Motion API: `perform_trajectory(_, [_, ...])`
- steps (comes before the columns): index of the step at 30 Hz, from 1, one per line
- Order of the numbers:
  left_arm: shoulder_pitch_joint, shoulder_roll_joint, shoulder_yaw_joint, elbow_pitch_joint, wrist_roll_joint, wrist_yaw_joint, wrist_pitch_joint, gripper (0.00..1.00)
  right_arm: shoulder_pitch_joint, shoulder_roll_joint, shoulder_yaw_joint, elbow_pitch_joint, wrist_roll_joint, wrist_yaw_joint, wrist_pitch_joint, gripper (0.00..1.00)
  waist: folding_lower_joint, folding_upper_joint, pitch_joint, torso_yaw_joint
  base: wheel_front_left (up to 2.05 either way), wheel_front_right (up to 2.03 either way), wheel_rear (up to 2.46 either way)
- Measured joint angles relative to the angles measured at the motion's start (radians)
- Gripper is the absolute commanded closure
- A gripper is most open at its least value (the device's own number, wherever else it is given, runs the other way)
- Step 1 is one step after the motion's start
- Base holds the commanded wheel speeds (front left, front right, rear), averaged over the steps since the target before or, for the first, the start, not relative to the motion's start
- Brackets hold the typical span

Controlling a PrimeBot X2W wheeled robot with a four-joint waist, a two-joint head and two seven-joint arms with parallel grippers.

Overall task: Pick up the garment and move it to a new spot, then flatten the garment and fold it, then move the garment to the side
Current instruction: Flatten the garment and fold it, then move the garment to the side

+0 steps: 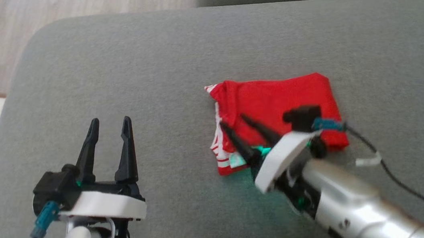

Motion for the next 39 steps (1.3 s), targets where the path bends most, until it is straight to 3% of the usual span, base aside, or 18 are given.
perform_trajectory(3, [0.0, 0.0, 0.007, -0.024, 0.0, 0.0, 0.0, 0.0, -0.054, 0.0, -0.064, 0.045, -0.075, 0.0, -0.035, 0.0, 0.0, 0.0, -0.005, -0.029, 0.0, 0.0, 0.0])
perform_trajectory(7, [-0.001, 0.0, 0.025, -0.047, 0.024, 0.0, 0.0, 0.0, -0.091, -0.001, -0.213, 0.087, -0.281, 0.0, -0.053, 0.0, 0.0, 0.0, -0.01, -0.074, 0.0, 0.0, 0.0])
perform_trajectory(12, [-0.002, 0.0, 0.029, -0.062, 0.018, 0.002, 0.0, 0.0, -0.03, -0.029, -0.518, -0.06, -0.558, 0.0, -0.053, 0.0, 0.0, 0.0, -0.014, -0.129, 0.0, 0.0, 0.0])
perform_trajectory(19, [-0.002, 0.0, 0.023, -0.063, 0.0, 0.012, 0.0, 0.0, 0.221, -0.011, -0.776, -0.261, -0.806, 0.0, -0.057, 0.0, 0.0, 0.0, -0.02, -0.179, 0.0, 0.0, 0.0])
perform_trajectory(25, [0.005, 0.0, 0.015, -0.056, -0.023, 0.019, 0.0, 0.0, 0.309, 0.003, -0.861, -0.366, -0.879, 0.0, -0.057, 0.0, 0.0, 0.0, -0.022, -0.191, 0.0, 0.0, 0.0])
perform_trajectory(39, [0.055, 0.0, 0.017, -0.059, 0.0, 0.028, 0.0, 0.0, 0.358, 0.012, -0.868, -0.388, -0.86, 0.0, -0.057, 0.0, 0.0, 0.0, -0.013, -0.188, 0.0, 0.0, 0.0])
